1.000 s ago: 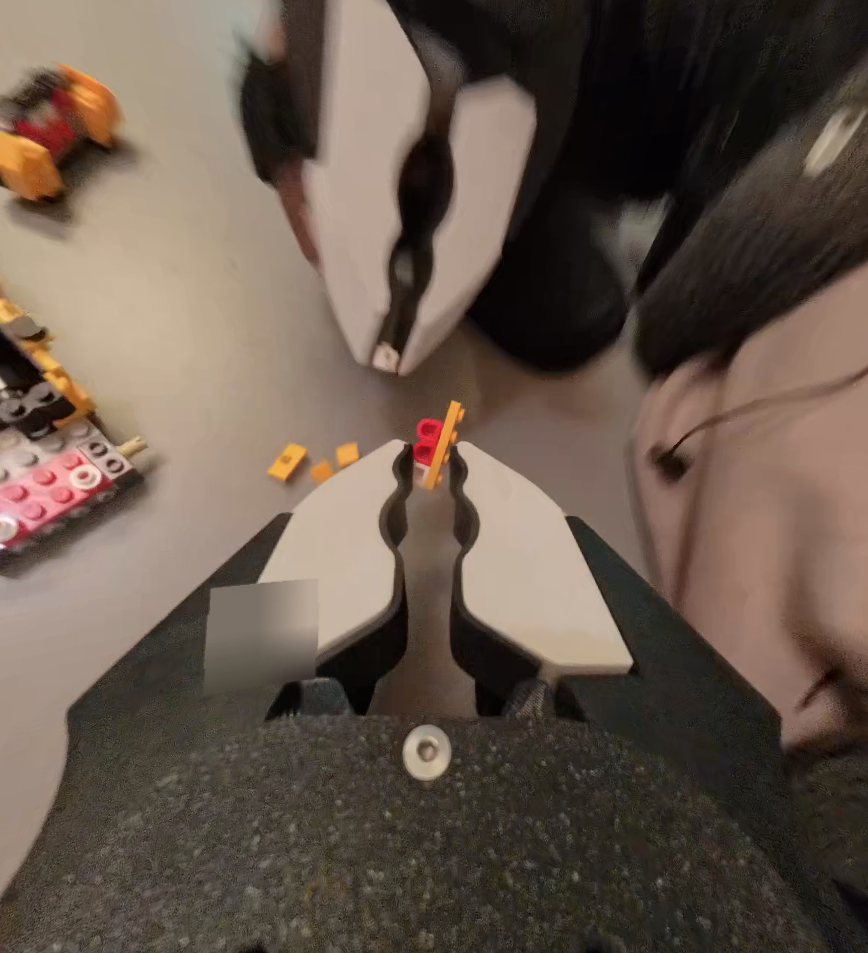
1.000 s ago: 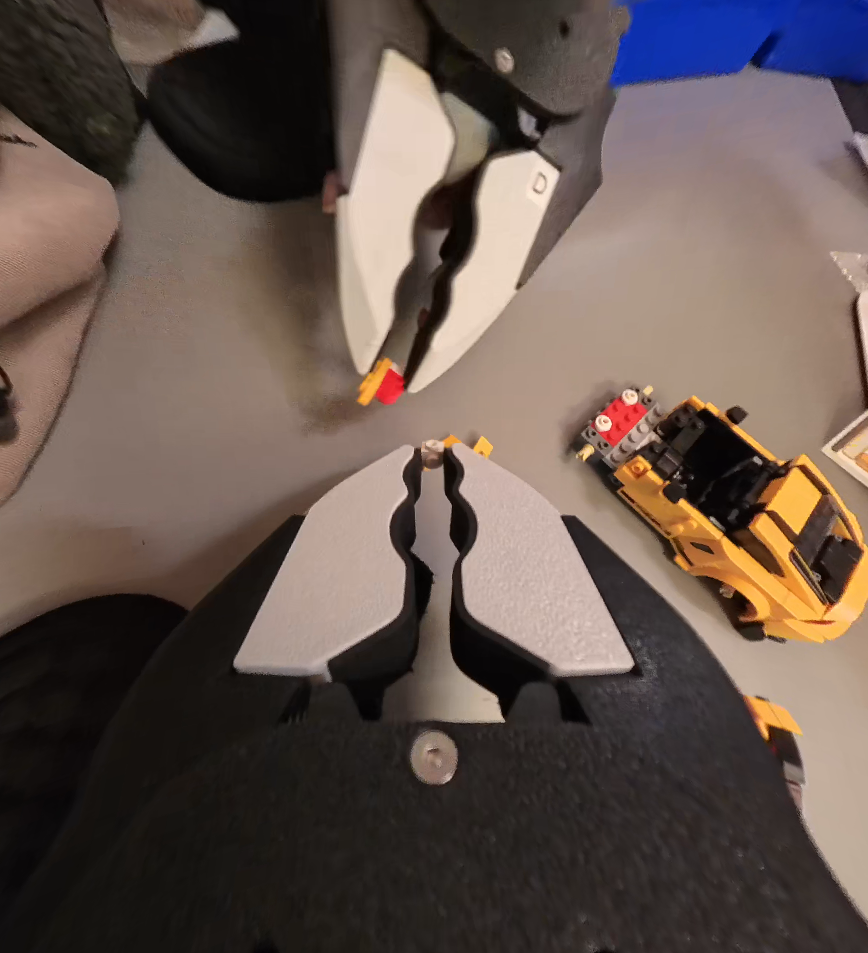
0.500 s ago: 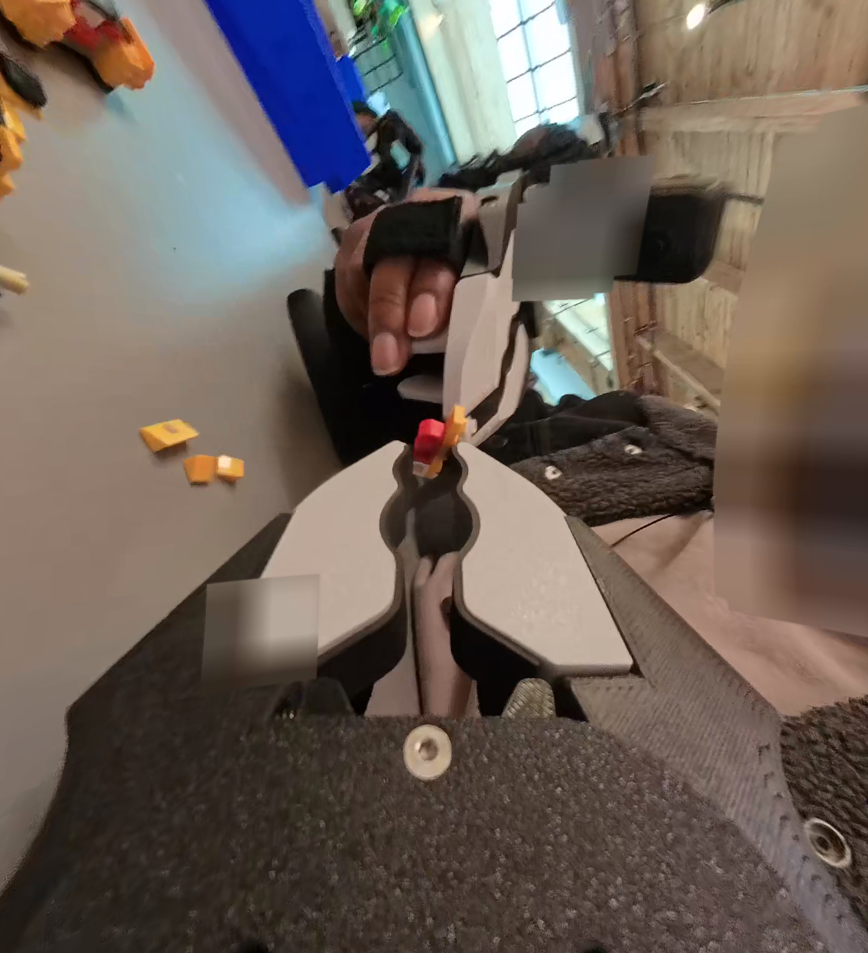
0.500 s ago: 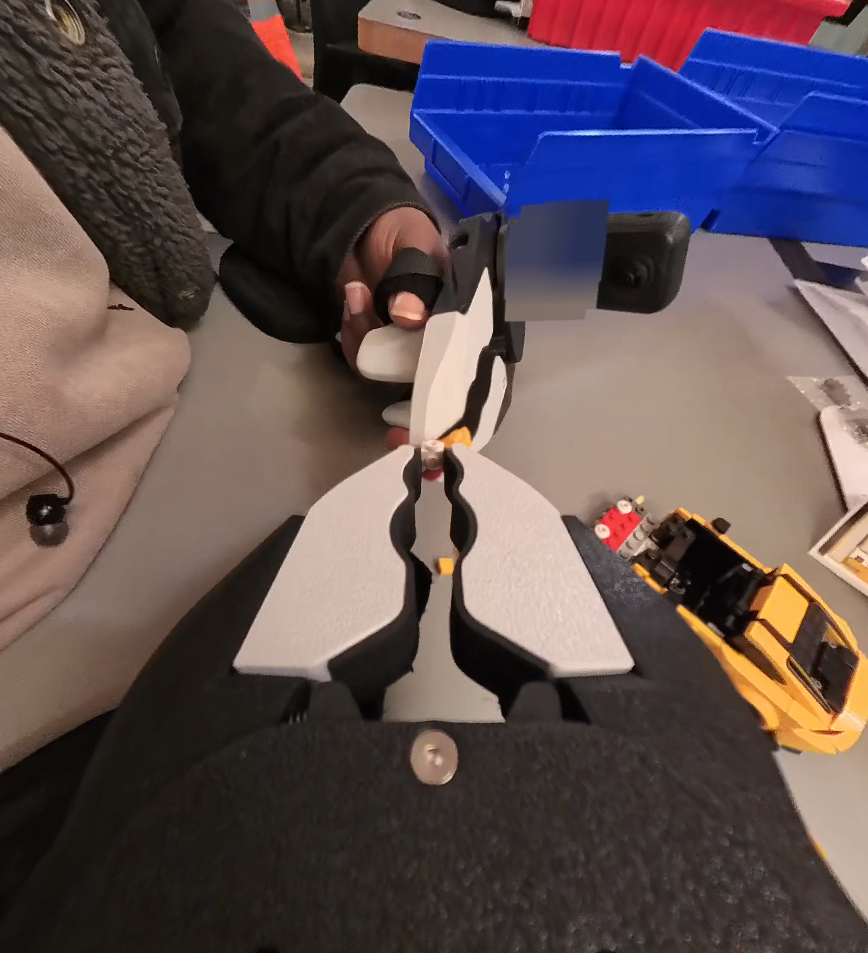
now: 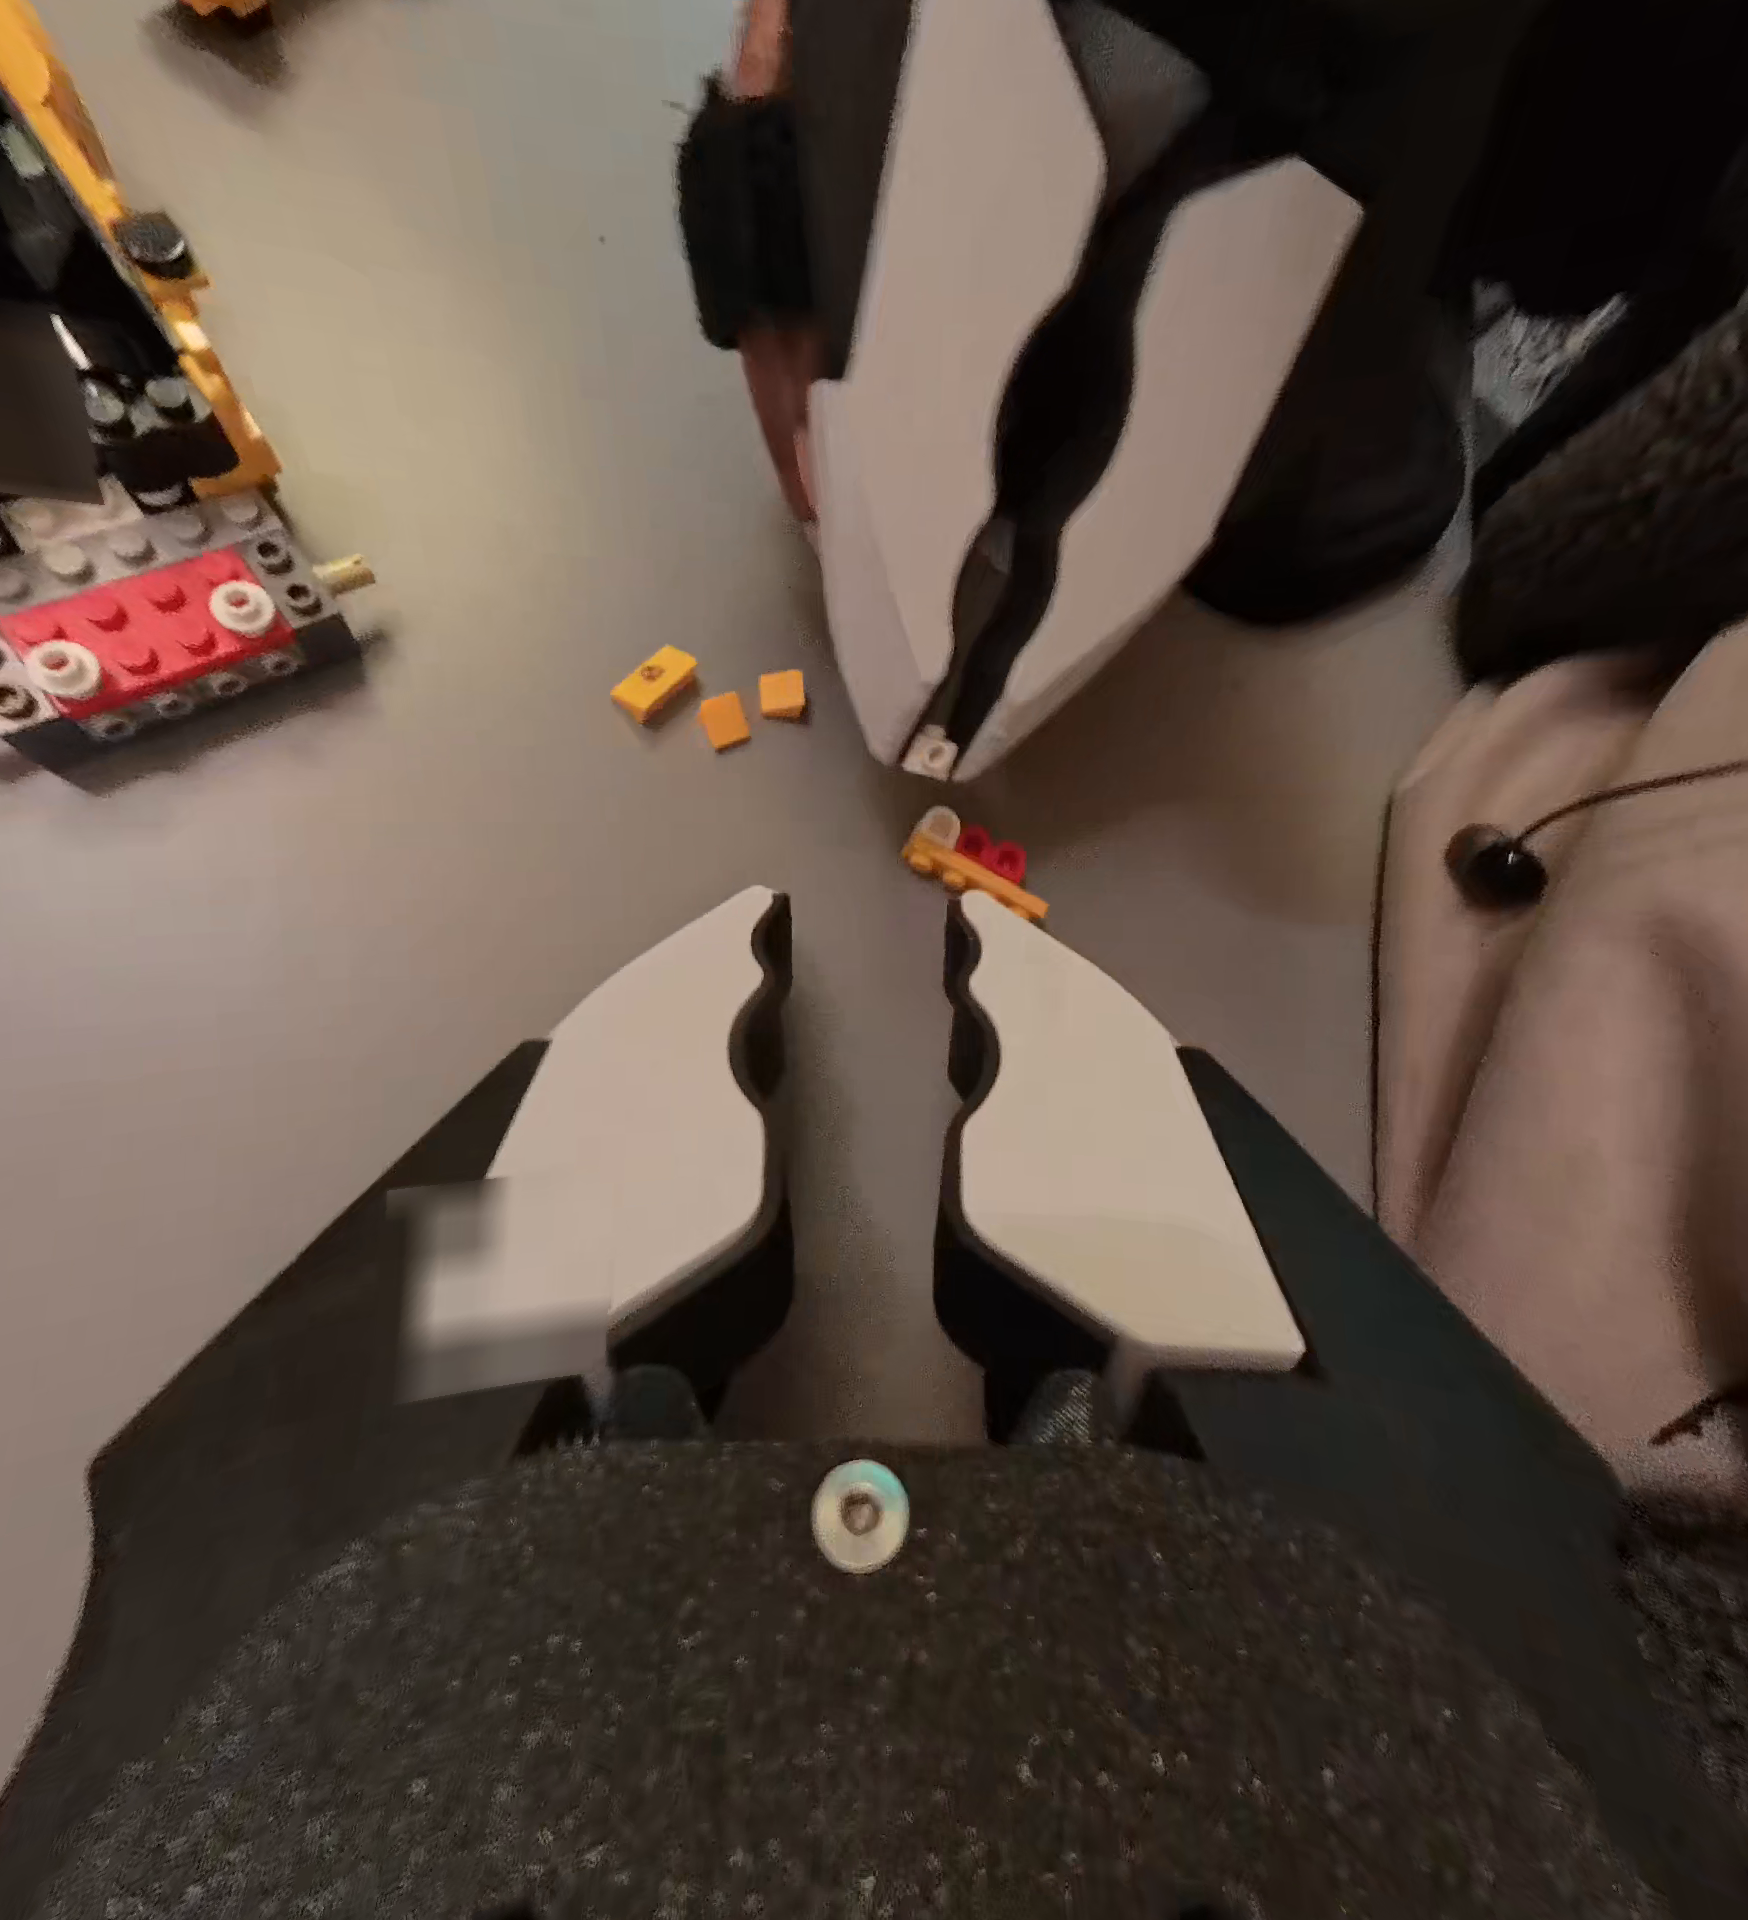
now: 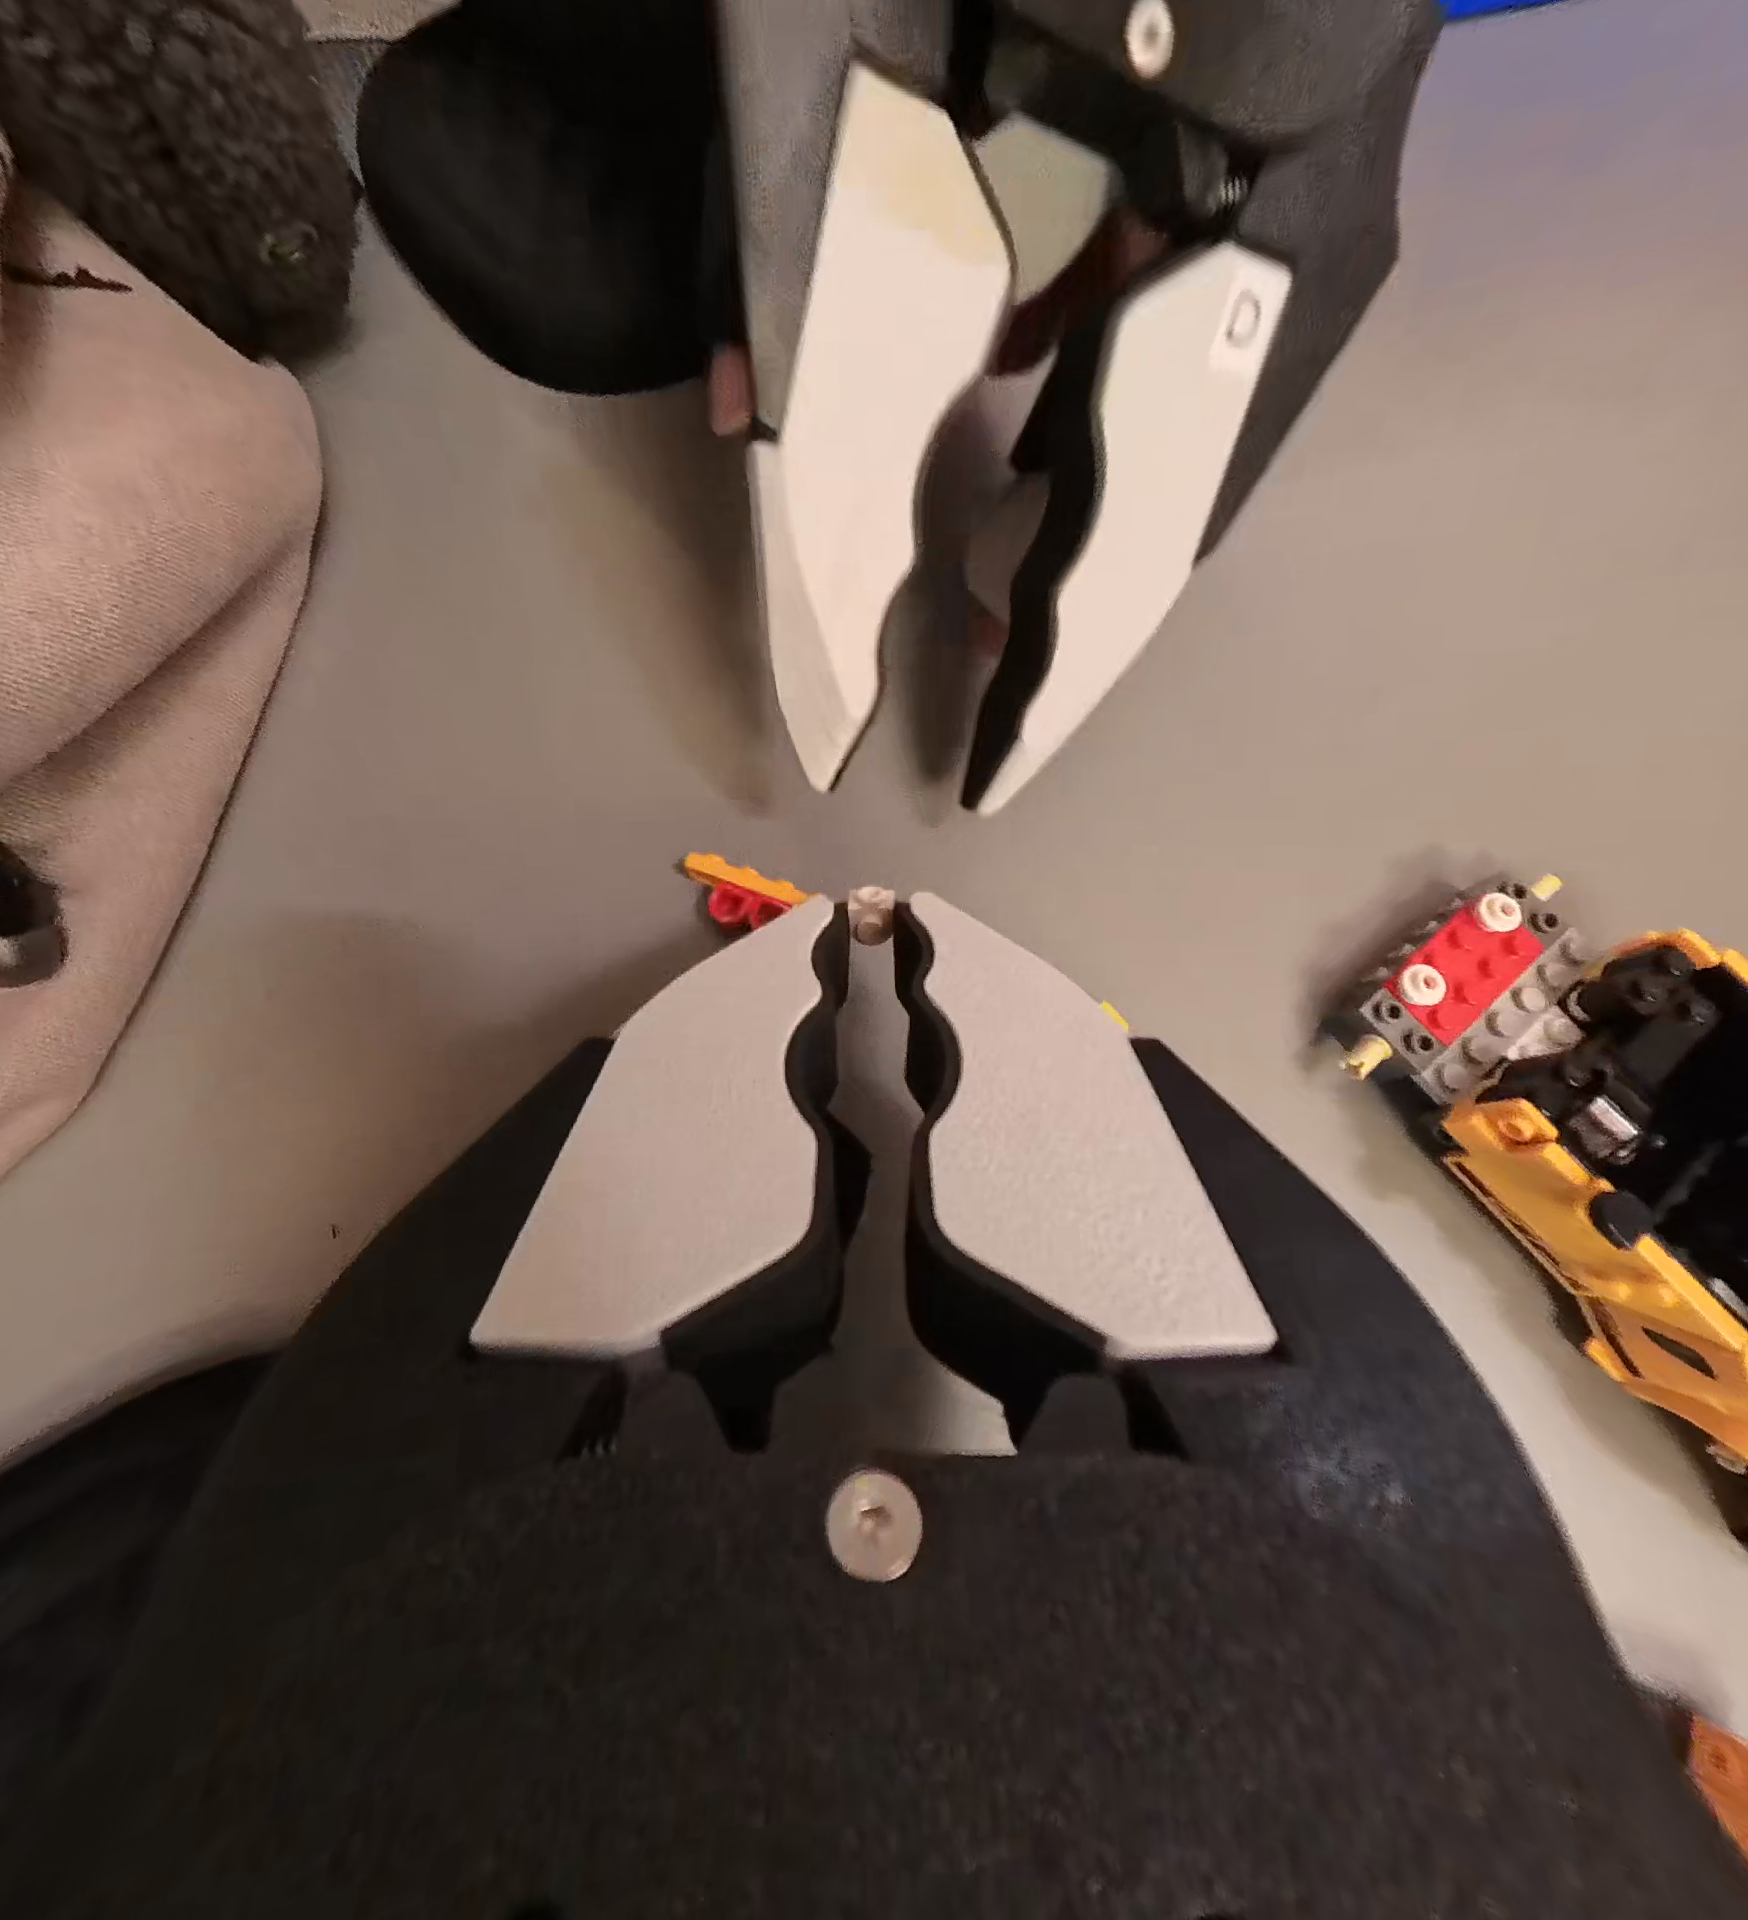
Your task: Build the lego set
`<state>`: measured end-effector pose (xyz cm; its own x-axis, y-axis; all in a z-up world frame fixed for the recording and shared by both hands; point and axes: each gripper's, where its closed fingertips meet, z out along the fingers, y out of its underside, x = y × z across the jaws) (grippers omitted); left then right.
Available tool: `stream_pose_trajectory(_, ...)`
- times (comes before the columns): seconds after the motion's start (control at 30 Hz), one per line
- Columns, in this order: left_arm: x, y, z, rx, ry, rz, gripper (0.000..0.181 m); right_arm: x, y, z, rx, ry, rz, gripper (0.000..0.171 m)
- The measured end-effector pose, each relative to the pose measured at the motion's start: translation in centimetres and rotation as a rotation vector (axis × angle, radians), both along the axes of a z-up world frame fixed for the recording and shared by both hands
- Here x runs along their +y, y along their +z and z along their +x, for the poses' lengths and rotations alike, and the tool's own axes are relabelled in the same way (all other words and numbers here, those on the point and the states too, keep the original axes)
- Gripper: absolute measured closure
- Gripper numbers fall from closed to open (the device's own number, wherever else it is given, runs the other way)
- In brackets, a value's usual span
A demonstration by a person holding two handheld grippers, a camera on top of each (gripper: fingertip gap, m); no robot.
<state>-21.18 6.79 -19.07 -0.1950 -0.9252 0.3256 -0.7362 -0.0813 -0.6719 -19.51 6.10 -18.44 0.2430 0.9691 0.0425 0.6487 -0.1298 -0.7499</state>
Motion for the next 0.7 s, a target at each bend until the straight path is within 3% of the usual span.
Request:
stream_pose_trajectory(0.17,-1.8,0.6,-0.5,0.01,-0.061,0.213,0.159,0.9,-0.1,1.3,-0.012,-0.051,0.008,0.163)
stream_pose_trajectory(0.33,-2.8,0.0,0.5,0.023,-0.014,0.469,0.153,1.8,-0.1,2.6,-0.019,-0.109,0.023,0.163)
stream_pose_trajectory(0.57,-3.1,-1.0,0.2,0.124,0.167,0.474,0.154,1.6,-0.2,3.9,-0.035,-0.151,0.05,0.163)
stream_pose_trajectory(0.7,-2.8,-1.7,0.1,0.16,0.197,0.495,0.175,0.5,0.3,3.7,-0.005,-0.118,0.057,0.163)
